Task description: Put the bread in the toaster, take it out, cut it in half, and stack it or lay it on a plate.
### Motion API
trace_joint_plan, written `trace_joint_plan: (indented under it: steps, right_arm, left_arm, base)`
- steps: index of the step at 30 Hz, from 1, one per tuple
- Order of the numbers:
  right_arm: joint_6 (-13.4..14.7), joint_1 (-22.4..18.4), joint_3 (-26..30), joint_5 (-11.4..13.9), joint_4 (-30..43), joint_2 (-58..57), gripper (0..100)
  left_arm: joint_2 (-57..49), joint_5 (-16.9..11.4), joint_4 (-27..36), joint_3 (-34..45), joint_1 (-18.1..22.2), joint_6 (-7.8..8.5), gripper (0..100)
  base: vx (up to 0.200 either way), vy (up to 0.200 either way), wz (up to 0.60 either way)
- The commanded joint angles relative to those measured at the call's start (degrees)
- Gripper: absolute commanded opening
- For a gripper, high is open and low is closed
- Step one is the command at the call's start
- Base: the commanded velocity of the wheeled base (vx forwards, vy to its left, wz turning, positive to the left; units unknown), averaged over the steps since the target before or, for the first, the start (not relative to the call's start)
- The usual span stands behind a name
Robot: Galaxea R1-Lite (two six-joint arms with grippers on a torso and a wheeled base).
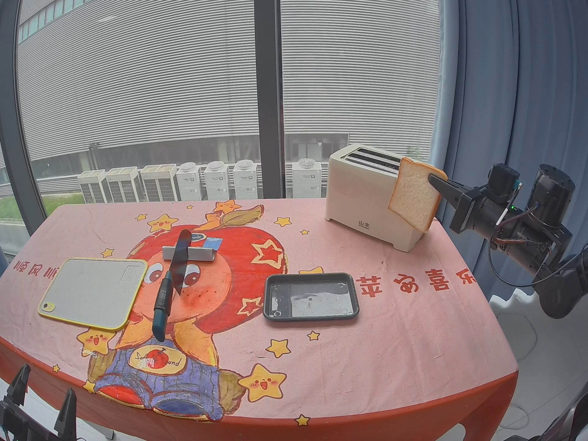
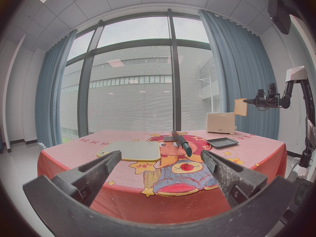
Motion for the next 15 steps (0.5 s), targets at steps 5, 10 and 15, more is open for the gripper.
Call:
trace_joint_plan:
  steps: [5, 10, 15]
  right_arm:
    - [1.2, 0.6, 5.4, -1.5, -2.6, -3.0, 0]
    - [1.2, 0.6, 6.6, -2.8, -4.6, -2.3, 0]
    - [1.3, 0.3, 8.2, -2.8, -5.5, -2.9, 0]
  left_arm:
    - [-0.9, 0.0, 0.0, 1.0, 0.0, -0.05, 100]
    - [-0.9, -0.1, 0.0, 1.0, 0.0, -0.05, 100]
    - [-0.9, -0.1, 0.0, 1.0, 0.0, 0.13, 100]
  base:
    - [-0.200, 0.000, 0.00]
    - [-0.040, 0.000, 0.00]
    - [0.000, 0.000, 0.00]
